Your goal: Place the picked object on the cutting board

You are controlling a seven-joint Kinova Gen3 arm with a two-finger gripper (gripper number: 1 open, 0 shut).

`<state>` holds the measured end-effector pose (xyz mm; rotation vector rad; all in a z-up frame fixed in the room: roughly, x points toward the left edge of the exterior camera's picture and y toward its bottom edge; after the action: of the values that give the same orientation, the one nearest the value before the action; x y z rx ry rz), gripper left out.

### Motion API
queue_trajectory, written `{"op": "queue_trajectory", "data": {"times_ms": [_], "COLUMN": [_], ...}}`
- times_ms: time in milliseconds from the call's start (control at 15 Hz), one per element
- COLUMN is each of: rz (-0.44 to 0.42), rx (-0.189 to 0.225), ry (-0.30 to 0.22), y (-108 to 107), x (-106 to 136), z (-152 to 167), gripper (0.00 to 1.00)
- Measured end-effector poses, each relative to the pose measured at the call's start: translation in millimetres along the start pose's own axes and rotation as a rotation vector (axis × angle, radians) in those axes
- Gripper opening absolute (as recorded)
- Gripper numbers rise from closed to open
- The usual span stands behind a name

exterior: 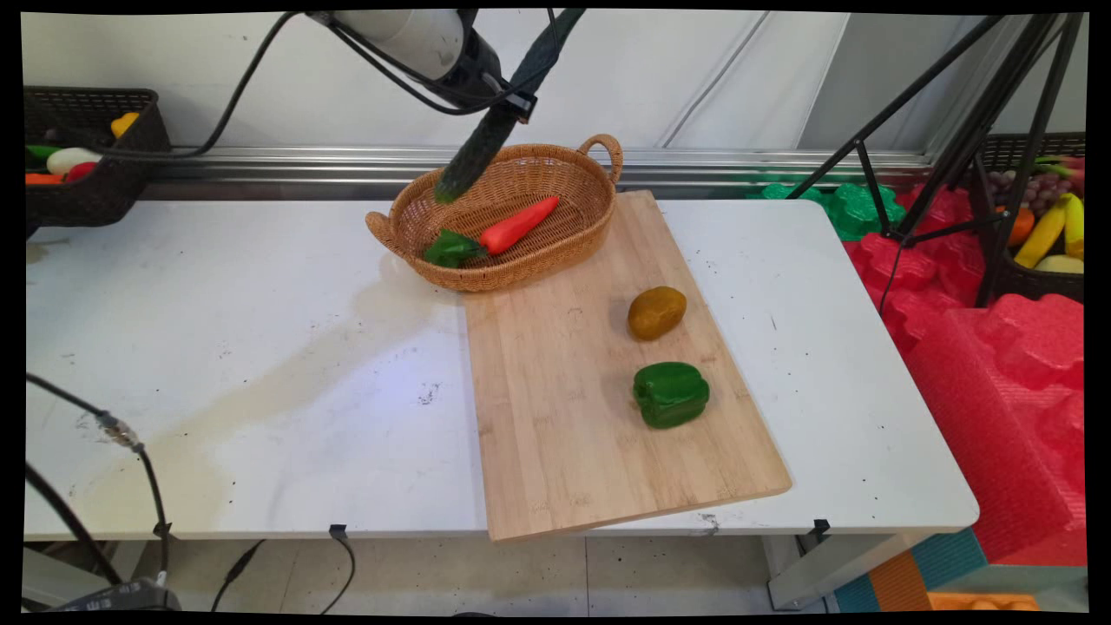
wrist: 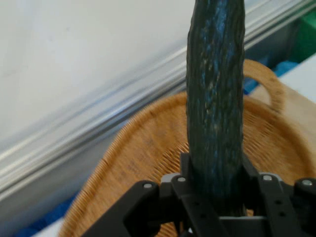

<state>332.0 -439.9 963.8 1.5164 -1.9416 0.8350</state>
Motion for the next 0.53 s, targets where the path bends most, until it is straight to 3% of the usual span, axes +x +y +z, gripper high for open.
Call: {"op": "queue_trajectory", "data": {"times_ms": [533], "rz": [-0.063], "rx": [-0.048], "ry": [-0.090], "y": [45], "x": [-39], "z": [-42], "gripper": [0.00]}}
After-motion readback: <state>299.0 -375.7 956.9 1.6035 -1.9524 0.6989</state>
